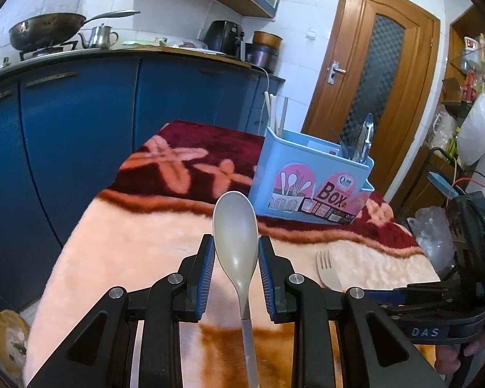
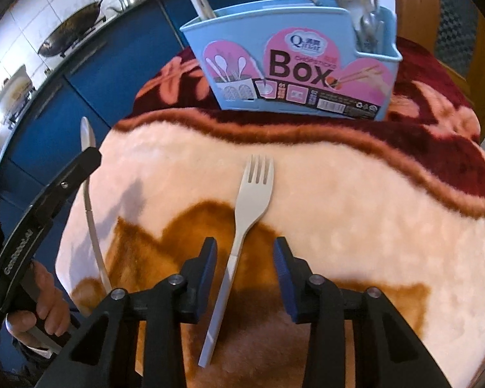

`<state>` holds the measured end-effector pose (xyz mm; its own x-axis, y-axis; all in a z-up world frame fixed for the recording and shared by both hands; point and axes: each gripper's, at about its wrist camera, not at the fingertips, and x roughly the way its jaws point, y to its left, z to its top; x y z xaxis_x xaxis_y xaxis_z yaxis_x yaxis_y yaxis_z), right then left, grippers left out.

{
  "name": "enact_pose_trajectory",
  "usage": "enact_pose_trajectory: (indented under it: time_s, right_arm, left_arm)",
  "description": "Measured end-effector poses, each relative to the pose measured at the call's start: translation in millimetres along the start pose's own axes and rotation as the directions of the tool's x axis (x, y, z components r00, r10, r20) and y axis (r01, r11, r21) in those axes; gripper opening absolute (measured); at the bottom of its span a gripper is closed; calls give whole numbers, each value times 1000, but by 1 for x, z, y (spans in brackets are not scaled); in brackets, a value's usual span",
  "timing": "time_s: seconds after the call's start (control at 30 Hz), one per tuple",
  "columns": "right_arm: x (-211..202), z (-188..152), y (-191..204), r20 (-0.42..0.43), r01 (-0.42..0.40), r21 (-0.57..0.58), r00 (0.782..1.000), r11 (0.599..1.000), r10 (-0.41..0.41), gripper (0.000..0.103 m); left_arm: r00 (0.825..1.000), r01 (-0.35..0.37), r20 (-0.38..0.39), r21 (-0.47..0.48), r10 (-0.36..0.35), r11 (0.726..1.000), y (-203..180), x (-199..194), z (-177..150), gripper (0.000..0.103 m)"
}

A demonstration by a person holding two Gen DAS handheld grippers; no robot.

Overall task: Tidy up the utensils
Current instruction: 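Grasp the beige spoon with the left tool while the right tool grasps the beige fork, then lift the spoon and fork into the blue caddy and open both tools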

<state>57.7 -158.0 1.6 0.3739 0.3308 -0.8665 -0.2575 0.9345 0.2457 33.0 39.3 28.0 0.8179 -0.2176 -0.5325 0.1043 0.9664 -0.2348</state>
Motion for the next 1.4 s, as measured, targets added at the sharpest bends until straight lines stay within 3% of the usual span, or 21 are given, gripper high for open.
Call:
enact_pose_trajectory:
  time_s: [0.23,0.47,0.53,0.73,0.9,1.03,1.17,1.4]
  right_arm:
    - [16,19,2,-74,11,-10,997,1000,-12,25]
    - [25,28,11,-127,40,-50,991,998,-46,24]
    - [25,27,8,-112,37,-43,993,998,-42,18]
    - [12,11,-7,-22,-25,1,999,1000,25,16]
    - [-20,-10,-18,123,-64,12,991,998,62,16]
    - [-50,-21,-27,276,-62,17,960,998,55,16]
    - [-73,-28,-45,399,-93,58,915,994,62,15]
    - [-92,-22,-54,538,-59,106,843,993,-7,15]
  left_arm:
    - [1000,9,8,-11,-9,1000,2,-2,-1,27]
    - [1000,12,19,-9,-12,1000,1,-5,-2,27]
    - [1000,14,23,-6,-14,1000,0,-6,-2,27]
    - [999,27,37,12,-28,1000,-7,-10,-1,27]
    - [996,45,73,27,-46,999,-14,-15,1,27]
    - [992,53,111,38,-57,998,-22,-17,7,27]
    - [989,41,137,67,-50,997,-31,-15,19,27]
    - [982,21,183,113,-41,993,-46,-10,52,27]
